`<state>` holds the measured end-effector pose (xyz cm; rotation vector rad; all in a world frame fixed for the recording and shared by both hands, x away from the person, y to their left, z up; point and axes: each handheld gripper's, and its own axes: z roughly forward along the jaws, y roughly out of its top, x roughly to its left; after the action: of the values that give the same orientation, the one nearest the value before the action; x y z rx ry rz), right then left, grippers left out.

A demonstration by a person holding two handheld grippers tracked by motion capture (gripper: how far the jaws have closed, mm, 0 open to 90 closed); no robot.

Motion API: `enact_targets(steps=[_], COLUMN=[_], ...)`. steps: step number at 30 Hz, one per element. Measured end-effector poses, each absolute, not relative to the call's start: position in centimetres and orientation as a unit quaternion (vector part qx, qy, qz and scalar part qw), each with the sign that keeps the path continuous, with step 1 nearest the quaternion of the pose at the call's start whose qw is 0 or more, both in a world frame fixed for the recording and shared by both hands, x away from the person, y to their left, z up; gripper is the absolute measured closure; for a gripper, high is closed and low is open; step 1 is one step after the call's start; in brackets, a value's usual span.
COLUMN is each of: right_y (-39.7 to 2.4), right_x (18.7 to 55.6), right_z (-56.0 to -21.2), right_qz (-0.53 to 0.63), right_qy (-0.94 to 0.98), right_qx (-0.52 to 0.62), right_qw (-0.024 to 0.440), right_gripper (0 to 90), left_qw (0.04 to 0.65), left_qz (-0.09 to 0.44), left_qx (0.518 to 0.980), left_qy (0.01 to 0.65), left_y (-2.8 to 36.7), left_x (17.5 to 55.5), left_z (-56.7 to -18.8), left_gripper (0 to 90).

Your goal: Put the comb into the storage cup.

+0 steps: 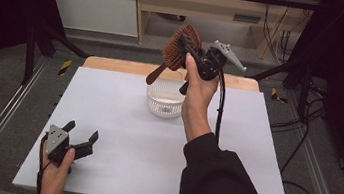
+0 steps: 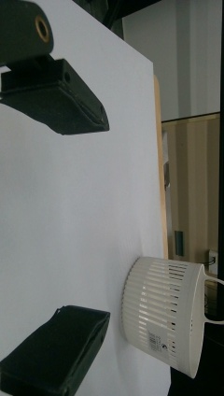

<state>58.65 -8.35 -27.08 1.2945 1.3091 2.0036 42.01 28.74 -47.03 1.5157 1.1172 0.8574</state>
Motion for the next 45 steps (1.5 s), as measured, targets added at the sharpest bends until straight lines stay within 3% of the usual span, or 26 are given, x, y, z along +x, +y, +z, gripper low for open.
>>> enact_targets(steps=[45], right_y=[-11.3], right_x=[59.7], right_z=[-29.9], right_qz=[0.688], right_qy=[0.466], right_qx=[0.499], right_qw=[0.247], right_gripper=[50.6], left_qw=[0.512], left_qz=[0.358], left_qx=[0.633], left_qy=[0.457], left_y=[28.6], left_x=[42.0], left_z=[-47.0], left_gripper=[7.7])
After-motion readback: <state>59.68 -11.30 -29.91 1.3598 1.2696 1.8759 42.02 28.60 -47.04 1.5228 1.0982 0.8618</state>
